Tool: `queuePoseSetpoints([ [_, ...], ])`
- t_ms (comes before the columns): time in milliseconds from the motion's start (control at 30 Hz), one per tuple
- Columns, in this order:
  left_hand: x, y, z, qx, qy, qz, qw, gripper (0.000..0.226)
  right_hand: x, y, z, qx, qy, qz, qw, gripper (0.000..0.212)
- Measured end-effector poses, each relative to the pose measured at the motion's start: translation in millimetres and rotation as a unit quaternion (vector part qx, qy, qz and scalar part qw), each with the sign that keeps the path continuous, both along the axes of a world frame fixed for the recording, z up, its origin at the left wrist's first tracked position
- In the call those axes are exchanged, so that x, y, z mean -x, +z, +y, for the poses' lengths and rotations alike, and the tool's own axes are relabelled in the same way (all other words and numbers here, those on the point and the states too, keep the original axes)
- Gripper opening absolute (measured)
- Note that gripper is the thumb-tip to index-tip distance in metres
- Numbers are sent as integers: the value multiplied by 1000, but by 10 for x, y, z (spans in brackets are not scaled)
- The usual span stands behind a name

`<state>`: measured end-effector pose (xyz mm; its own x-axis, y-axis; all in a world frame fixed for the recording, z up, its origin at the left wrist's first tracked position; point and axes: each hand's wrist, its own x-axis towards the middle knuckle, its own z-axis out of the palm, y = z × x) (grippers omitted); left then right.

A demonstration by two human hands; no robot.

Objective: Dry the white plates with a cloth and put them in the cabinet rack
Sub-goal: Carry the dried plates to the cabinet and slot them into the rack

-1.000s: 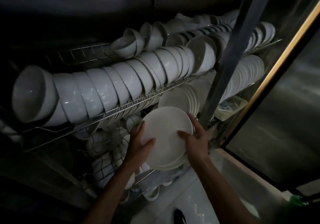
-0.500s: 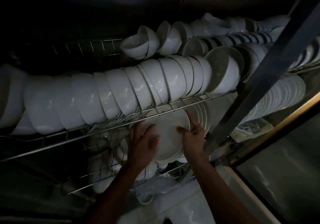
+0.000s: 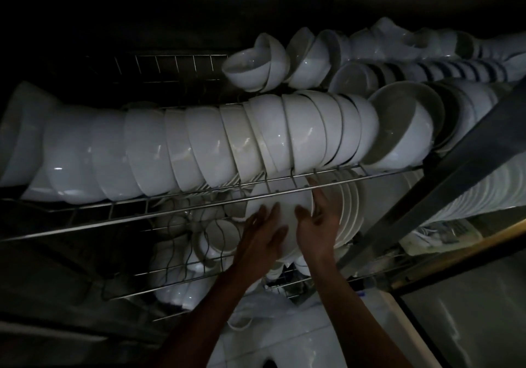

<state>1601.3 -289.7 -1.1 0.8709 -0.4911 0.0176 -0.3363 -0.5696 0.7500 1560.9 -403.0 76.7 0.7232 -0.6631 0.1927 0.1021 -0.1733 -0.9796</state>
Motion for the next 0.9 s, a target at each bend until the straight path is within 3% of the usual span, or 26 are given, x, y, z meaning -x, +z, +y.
queuePoseSetpoints([
  [367,-76,-174,85,28,-27,12,999,61,-107,-145,81,86,11,39,996,67],
  [800,-10,-86,145,82,8,49,995,62,-74,-179,62,145,13,68,987,67],
  [900,3,-90,165,55,23,40,997,61,-54,-186,47,170,26,76,982,67],
])
